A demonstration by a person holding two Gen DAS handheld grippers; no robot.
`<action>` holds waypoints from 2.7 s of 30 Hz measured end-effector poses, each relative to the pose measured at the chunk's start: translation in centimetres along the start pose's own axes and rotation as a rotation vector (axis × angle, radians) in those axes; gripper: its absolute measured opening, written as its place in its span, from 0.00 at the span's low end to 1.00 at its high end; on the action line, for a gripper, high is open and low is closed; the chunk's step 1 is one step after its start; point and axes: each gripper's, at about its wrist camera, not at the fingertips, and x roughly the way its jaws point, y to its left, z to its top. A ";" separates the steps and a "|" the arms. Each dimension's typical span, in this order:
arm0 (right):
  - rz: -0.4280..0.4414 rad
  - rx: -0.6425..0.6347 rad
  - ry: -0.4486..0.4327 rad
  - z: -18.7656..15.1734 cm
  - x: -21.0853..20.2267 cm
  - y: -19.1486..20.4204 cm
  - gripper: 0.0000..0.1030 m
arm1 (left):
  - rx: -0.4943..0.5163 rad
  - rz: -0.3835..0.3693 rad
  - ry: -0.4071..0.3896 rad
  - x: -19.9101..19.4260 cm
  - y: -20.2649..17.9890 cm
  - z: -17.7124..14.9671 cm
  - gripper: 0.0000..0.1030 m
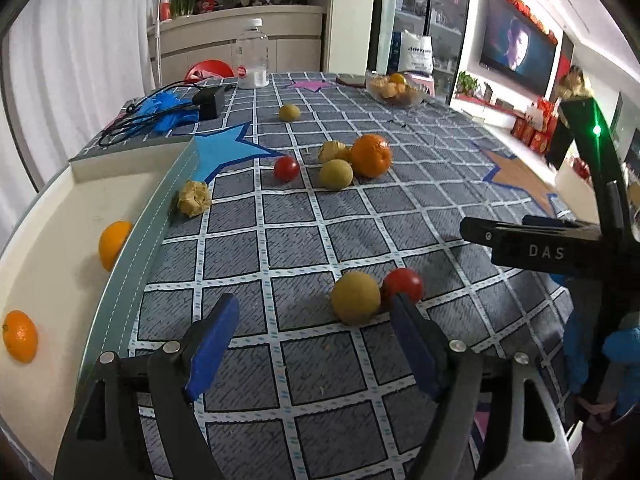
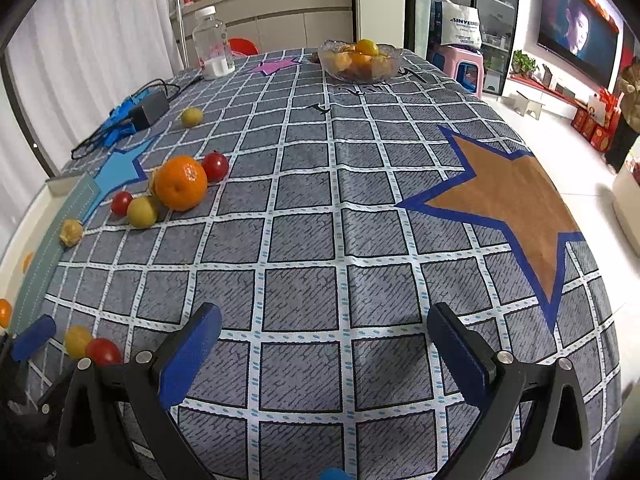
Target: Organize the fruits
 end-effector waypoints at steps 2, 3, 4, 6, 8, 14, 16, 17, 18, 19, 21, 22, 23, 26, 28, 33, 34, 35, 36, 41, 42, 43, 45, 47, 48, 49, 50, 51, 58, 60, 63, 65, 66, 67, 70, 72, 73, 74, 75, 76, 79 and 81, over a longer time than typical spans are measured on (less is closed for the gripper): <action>-0.011 -0.009 0.004 0.0 0.0 0.1 1.00 | 0.034 0.016 0.024 0.4 -0.7 0.2 0.78; -0.013 -0.011 0.005 0.0 0.1 0.1 1.00 | 0.053 0.024 0.026 0.5 -1.0 0.3 0.78; -0.012 -0.010 0.005 0.0 0.1 0.1 1.00 | 0.083 0.035 0.025 0.5 -1.7 0.3 0.78; -0.007 -0.006 0.003 0.0 0.0 0.1 1.00 | 0.116 0.050 0.020 0.6 -2.6 0.5 0.74; -0.004 -0.004 0.003 0.0 0.0 0.1 1.00 | 0.139 0.047 0.033 0.9 -3.3 0.8 0.55; -0.009 -0.007 0.005 0.0 0.1 0.0 1.00 | 0.126 0.016 0.039 1.0 -3.2 1.0 0.26; -0.013 -0.010 0.007 0.0 0.1 0.1 1.00 | 0.120 0.012 0.026 0.7 -2.7 0.5 0.26; -0.016 -0.012 0.008 0.0 0.1 0.1 1.00 | 0.116 0.010 0.019 0.5 -2.3 0.3 0.26; -0.019 -0.014 0.009 0.0 0.1 0.2 1.00 | 0.115 0.006 0.015 0.3 -2.0 0.1 0.26; -0.023 -0.017 0.011 0.0 0.2 0.2 1.00 | 0.114 0.006 0.014 0.2 -1.8 0.0 0.26; -0.027 -0.020 0.012 0.1 0.2 0.3 1.00 | 0.109 0.006 0.013 0.0 -1.4 -0.1 0.26; -0.029 -0.021 0.013 0.1 0.2 0.3 1.00 | 0.105 0.007 0.011 -0.1 -1.2 -0.2 0.26; -0.031 -0.022 0.013 0.0 0.2 0.3 1.00 | 0.103 0.007 0.010 -0.2 -1.0 -0.3 0.26; -0.034 -0.021 0.016 0.0 0.2 0.4 1.00 | 0.101 0.013 0.000 -0.5 -0.4 -0.5 0.26; -0.036 -0.020 0.017 0.1 0.2 0.4 1.00 | 0.093 0.008 -0.004 -0.5 0.2 -0.7 0.26; 0.068 -0.060 0.006 0.3 -0.1 2.5 1.00 | 0.080 0.000 -0.008 -0.4 0.6 -0.6 0.26; 0.105 -0.069 0.001 0.4 -0.3 3.2 1.00 | 0.083 0.002 -0.010 -0.4 0.6 -0.7 0.26; 0.140 -0.088 -0.008 0.5 -0.5 4.2 1.00 | 0.084 0.001 -0.011 -0.4 0.5 -0.7 0.26; 0.157 -0.102 -0.015 0.6 -0.7 4.9 1.00 | 0.080 -0.003 -0.010 -0.4 0.6 -0.7 0.26; 0.226 -0.208 -0.048 1.1 -1.1 9.1 0.98 | 0.045 -0.013 -0.012 -0.7 1.3 -0.9 0.27; 0.230 -0.226 -0.042 1.0 -0.9 9.8 0.94 | 0.040 -0.014 -0.012 -0.7 1.4 -0.9 0.27; 0.232 -0.244 -0.029 0.8 -0.5 10.5 0.76 | 0.038 -0.012 -0.012 -0.7 1.4 -0.9 0.27; 0.202 -0.285 -0.018 0.2 -0.1 11.5 0.53 | 0.036 -0.006 -0.013 -0.7 1.4 -0.9 0.27; 0.192 -0.308 -0.032 -0.3 -0.3 11.9 0.21 | 0.037 -0.003 -0.014 -0.6 1.4 -0.9 0.27; 0.203 -0.300 -0.029 -0.3 -0.3 11.7 0.21 | 0.037 -0.002 -0.014 -0.6 1.4 -0.9 0.27; 0.207 -0.284 -0.038 -0.5 -0.5 11.2 0.21 | 0.036 0.000 -0.014 -0.6 1.4 -0.8 0.27; 0.199 -0.264 -0.048 -0.6 -0.6 10.3 0.21 | 0.035 0.002 -0.014 -0.6 1.4 -0.8 0.27; 0.197 -0.249 -0.050 -0.4 -0.7 10.0 0.21 | 0.034 0.003 -0.014 -0.6 1.4 -0.8 0.27; 0.106 -0.106 -0.058 -1.4 -1.6 2.8 0.21 | 0.032 0.022 -0.015 -0.5 1.3 -0.8 0.27; 0.106 -0.063 -0.076 -1.8 -2.0 1.3 0.21 | 0.034 0.026 -0.016 -0.5 1.2 -0.8 0.27; 0.116 -0.006 -0.086 -1.8 -2.2 0.1 0.21 | 0.033 0.027 -0.017 -0.5 1.3 -0.8 0.27; 0.122 0.008 -0.089 -1.8 -2.2 -0.2 0.21 | 0.034 0.026 -0.017 -0.5 1.2 -0.8 0.27; 0.128 0.015 -0.089 -1.7 -2.2 -0.3 0.21 | 0.034 0.027 -0.017 -0.5 1.2 -0.8 0.27; 0.136 0.023 -0.090 -1.8 -2.2 -0.4 0.21 | 0.034 0.027 -0.017 -0.5 1.2 -0.8 0.27; 0.148 0.033 -0.090 -2.0 -2.6 -0.8 0.21 | 0.037 0.028 -0.017 -0.5 1.2 -0.8 0.27; 0.141 0.026 -0.090 -2.0 -2.5 -0.5 0.21 | 0.037 0.028 -0.018 -0.5 1.3 -0.8 0.27; 0.139 0.025 -0.090 -1.8 -2.3 -0.5 0.21 | 0.036 0.027 -0.018 -0.5 1.3 -0.8 0.27; 0.139 0.025 -0.089 -1.8 -2.3 -0.5 0.21 | 0.036 0.027 -0.018 -0.5 1.3 -0.8 0.27; 0.142 0.027 -0.089 -1.8 -2.3 -0.5 0.21 | 0.036 0.027 -0.018 -0.5 1.3 -0.8 0.27; 0.144 0.029 -0.089 -1.9 -2.3 -0.5 0.21 | 0.037 0.027 -0.018 -0.5 1.3 -0.8 0.27; 0.150 0.033 -0.089 -1.8 -2.3 -0.6 0.21 | 0.036 0.027 -0.018 -0.5 1.3 -0.8 0.27; 0.149 0.033 -0.089 -1.8 -2.3 -0.6 0.21 | 0.037 0.027 -0.018 -0.5 1.3 -0.8 0.27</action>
